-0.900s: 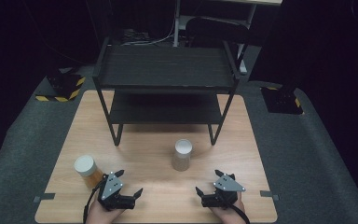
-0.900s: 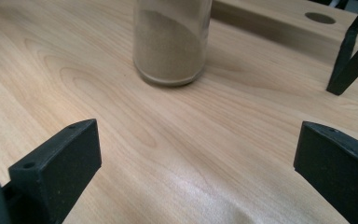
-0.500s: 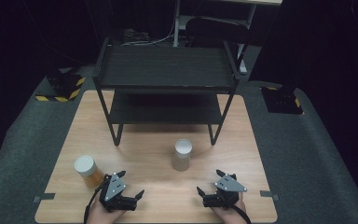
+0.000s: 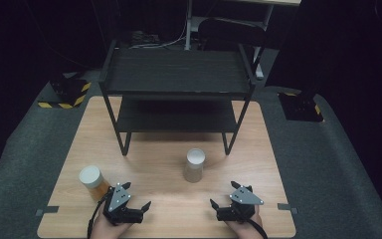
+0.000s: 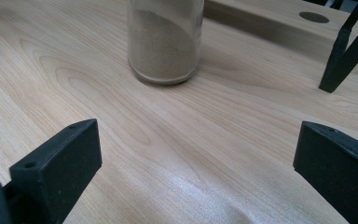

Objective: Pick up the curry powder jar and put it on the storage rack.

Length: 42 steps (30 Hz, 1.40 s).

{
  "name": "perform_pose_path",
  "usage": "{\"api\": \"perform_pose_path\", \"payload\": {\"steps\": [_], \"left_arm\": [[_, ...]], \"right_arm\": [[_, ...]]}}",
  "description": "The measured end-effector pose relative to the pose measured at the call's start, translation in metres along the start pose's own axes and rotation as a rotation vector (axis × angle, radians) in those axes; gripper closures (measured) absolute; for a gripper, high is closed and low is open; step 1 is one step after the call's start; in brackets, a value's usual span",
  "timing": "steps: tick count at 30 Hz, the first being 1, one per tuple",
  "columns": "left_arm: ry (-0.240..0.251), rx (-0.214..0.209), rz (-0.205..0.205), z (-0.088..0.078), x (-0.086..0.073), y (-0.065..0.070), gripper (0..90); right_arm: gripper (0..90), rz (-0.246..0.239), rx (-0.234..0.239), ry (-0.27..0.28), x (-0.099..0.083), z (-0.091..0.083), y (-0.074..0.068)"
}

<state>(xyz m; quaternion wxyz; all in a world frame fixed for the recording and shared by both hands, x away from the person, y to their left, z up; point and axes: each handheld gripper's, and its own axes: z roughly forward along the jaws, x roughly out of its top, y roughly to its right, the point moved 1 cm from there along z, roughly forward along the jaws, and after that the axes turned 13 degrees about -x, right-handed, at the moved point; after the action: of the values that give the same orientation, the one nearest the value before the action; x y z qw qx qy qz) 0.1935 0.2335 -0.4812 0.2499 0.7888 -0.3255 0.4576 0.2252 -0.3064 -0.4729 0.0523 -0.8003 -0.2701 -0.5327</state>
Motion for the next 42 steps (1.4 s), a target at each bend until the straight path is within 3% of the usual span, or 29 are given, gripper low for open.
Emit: {"api": "perform_pose_path", "payload": {"steps": [18, 28, 32, 42], "left_arm": [[0.042, 0.001, -0.032, -0.011, -0.006, -0.005, 1.6], [0.128, -0.001, 0.035, -0.033, 0.004, 0.004, 1.3], [0.140, -0.003, 0.053, -0.039, 0.009, 0.006, 1.2], [0.204, 0.026, 0.060, -0.059, 0.015, 0.008, 1.2]], "right_arm": [[0.6, -0.016, 0.019, -0.022, 0.005, 0.003, 0.002], [0.6, -0.017, 0.025, -0.022, 0.005, 0.004, 0.002], [0.3, -0.020, 0.024, -0.021, 0.005, 0.004, 0.002], [0.4, -0.030, 0.014, -0.022, 0.005, 0.003, -0.001]]}}
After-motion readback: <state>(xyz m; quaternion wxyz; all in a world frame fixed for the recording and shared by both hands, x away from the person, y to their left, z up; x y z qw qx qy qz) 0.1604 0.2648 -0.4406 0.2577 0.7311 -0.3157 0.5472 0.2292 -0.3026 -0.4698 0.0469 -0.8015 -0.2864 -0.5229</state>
